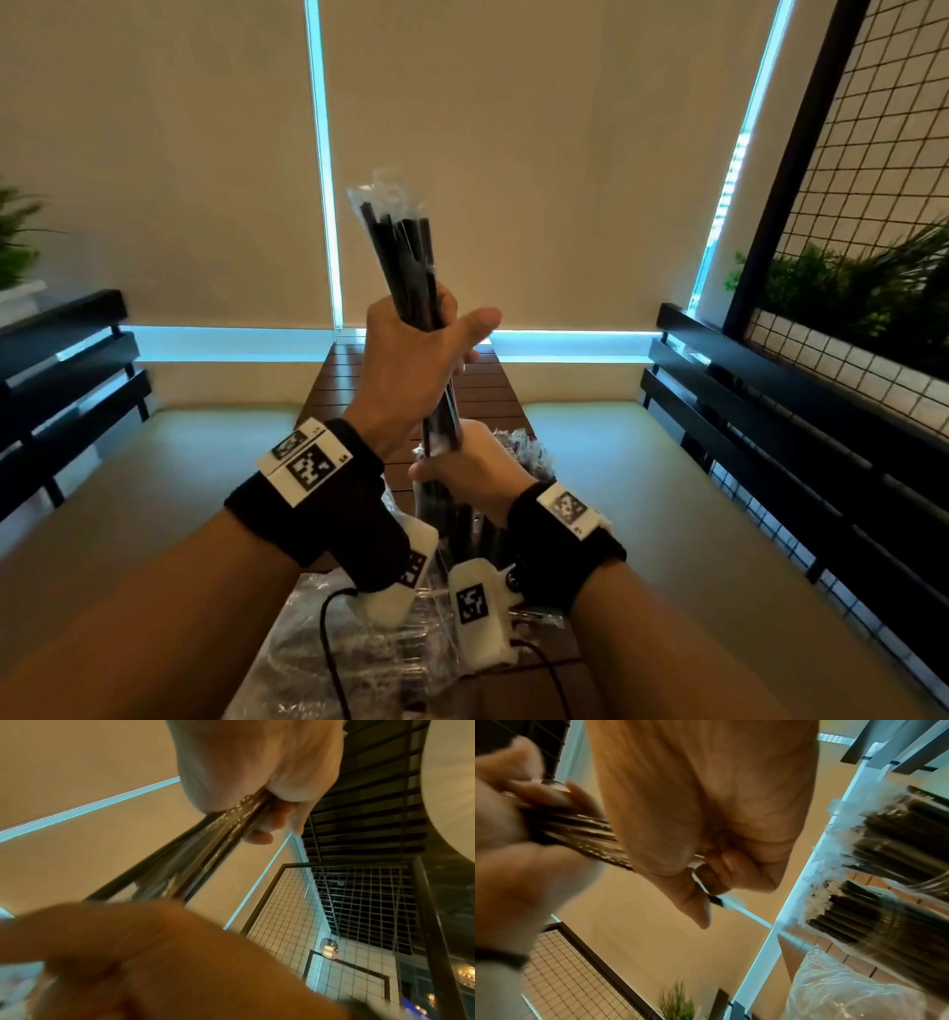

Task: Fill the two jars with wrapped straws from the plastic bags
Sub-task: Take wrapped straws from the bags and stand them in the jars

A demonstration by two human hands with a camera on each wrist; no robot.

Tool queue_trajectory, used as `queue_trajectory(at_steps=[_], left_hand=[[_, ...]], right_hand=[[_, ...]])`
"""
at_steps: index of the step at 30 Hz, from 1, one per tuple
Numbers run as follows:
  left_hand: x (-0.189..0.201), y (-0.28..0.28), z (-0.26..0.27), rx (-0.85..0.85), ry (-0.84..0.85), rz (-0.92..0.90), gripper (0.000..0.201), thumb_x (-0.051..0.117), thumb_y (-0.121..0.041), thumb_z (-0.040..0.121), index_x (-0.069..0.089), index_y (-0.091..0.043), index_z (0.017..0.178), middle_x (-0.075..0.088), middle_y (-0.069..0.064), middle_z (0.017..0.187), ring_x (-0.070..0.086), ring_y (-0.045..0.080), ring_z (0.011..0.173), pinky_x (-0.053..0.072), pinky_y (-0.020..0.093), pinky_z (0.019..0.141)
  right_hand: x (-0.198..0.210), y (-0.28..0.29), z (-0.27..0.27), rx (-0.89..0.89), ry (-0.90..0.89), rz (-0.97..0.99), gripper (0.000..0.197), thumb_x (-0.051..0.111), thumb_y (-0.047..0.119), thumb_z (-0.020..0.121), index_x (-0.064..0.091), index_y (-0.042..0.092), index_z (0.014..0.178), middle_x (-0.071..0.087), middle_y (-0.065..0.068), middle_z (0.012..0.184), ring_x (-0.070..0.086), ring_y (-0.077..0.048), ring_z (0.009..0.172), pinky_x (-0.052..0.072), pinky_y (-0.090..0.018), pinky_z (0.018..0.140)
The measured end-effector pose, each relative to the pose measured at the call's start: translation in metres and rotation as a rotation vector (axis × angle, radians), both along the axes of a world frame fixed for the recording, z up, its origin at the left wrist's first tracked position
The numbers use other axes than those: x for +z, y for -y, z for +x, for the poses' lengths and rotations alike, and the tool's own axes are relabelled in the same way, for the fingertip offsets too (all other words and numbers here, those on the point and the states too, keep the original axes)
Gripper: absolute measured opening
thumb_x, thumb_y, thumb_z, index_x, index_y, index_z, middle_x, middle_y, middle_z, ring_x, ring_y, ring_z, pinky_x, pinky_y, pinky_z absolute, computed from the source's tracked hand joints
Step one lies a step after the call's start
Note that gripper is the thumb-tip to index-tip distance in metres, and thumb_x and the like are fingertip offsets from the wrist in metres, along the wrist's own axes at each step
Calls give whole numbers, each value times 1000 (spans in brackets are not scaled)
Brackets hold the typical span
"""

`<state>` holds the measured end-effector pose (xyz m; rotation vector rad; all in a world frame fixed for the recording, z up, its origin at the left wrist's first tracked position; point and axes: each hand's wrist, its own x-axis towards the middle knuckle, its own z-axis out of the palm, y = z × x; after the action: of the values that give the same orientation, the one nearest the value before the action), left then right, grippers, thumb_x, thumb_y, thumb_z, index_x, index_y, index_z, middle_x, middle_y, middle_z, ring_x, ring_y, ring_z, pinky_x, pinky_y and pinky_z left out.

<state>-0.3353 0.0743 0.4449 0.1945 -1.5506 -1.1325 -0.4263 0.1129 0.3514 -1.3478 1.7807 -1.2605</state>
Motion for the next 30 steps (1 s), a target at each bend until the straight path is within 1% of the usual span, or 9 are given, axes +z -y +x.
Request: queue_trajectory(at_steps=[3,6,9,12,17,21,25,28,30], left_hand=[[-11,0,-2,62,41,14,35,79,-12,81,49,-11,64,47,4,54,53,21,51,53,30,57],[-5,7,0,59,-13,28,41,78,-9,82,44,-14,59,42,-3,49,47,16,44,50,29,54],[4,11,5,-12,-85,48,43,77,-8,82,42,-14,59,39,-9,45,41,13,38,48,29,53],[-3,7,2,-43,-56,9,40,78,-8,82,44,-11,60,42,-6,45,44,15,39,51,32,55],[-30,-5,-9,-13,107,3,33,79,-11,81,52,-10,61,51,0,47,55,19,47,54,39,59],[-44,14,-17,81,192,-25,45,78,-15,81,43,2,59,41,15,51,45,25,48,47,43,54],[-76,33,-20,183,467,-78,42,82,-24,78,50,-4,58,50,8,53,50,24,52,49,43,56],[-94,31,-22,162,566,-156,40,82,-29,74,50,-13,56,44,-7,49,40,14,49,38,32,52],[-89,21,-27,131,569,-226,33,74,-34,73,52,-16,58,52,-6,54,45,12,54,40,33,55]], right_hand=[[3,-5,1,78,135,46,45,67,8,66,55,-4,108,58,-11,83,59,-22,72,54,-40,67],[-6,-18,-9,71,651,27,64,59,9,65,50,10,129,61,-11,105,64,-24,90,56,-39,82],[-18,-19,-21,-66,956,-34,52,60,37,87,52,12,133,54,-20,134,60,-38,116,47,-52,101],[-13,-11,-17,-99,998,47,74,30,66,98,46,7,140,57,-25,133,61,-40,117,48,-50,102],[10,-9,-1,35,943,-27,76,26,66,99,81,15,86,66,-16,112,60,-31,109,36,-47,111],[19,-7,-10,-141,535,-13,65,22,70,97,64,21,103,64,-6,108,59,-15,90,48,-34,80],[71,-22,-20,-427,62,-431,68,19,68,94,66,25,121,66,4,127,58,-12,117,42,-35,104],[115,-40,-11,-374,-313,-641,61,20,54,100,63,20,127,65,5,122,56,-3,110,37,-11,90],[119,-37,-2,-298,-605,-515,52,23,47,104,65,20,121,67,-2,120,58,-14,108,41,-26,90]])
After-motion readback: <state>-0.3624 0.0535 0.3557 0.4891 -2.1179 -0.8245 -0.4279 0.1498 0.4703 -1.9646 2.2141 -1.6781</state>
